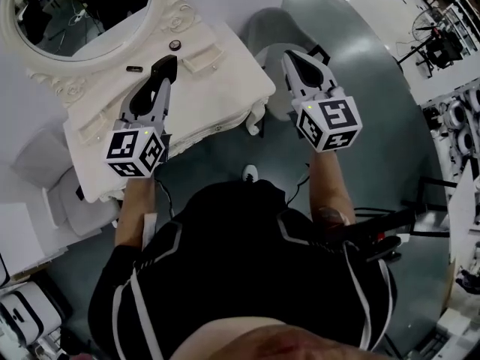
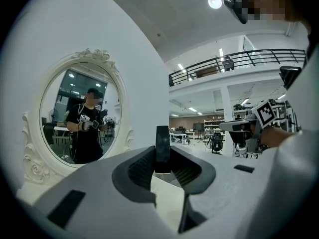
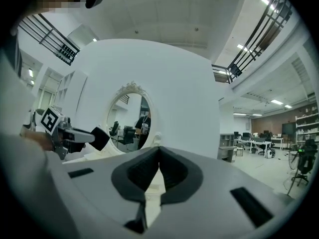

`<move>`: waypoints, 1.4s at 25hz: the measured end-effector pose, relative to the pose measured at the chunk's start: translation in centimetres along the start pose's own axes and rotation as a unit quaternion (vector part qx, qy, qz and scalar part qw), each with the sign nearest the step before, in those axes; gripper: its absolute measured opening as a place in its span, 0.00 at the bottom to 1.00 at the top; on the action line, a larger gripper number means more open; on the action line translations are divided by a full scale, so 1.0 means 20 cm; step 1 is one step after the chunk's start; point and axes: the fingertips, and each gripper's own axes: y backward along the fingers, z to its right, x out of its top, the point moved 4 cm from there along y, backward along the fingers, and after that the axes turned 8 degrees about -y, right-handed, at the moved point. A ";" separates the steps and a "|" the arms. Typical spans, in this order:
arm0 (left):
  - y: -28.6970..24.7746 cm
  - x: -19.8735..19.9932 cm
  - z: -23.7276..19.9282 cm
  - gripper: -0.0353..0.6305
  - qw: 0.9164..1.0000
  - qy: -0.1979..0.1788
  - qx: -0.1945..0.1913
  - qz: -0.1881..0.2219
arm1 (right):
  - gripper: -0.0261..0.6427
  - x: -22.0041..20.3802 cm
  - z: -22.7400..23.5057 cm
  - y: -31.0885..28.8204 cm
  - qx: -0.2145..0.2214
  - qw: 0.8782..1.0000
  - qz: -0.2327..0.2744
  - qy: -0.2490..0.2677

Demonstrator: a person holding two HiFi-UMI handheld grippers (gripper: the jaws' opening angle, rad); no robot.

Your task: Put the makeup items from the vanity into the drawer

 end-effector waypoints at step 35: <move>-1.28 -0.81 -0.20 0.19 0.962 -0.067 -0.120 -0.237 | 0.05 -0.18 0.64 -0.58 -0.046 0.996 -0.067 -0.041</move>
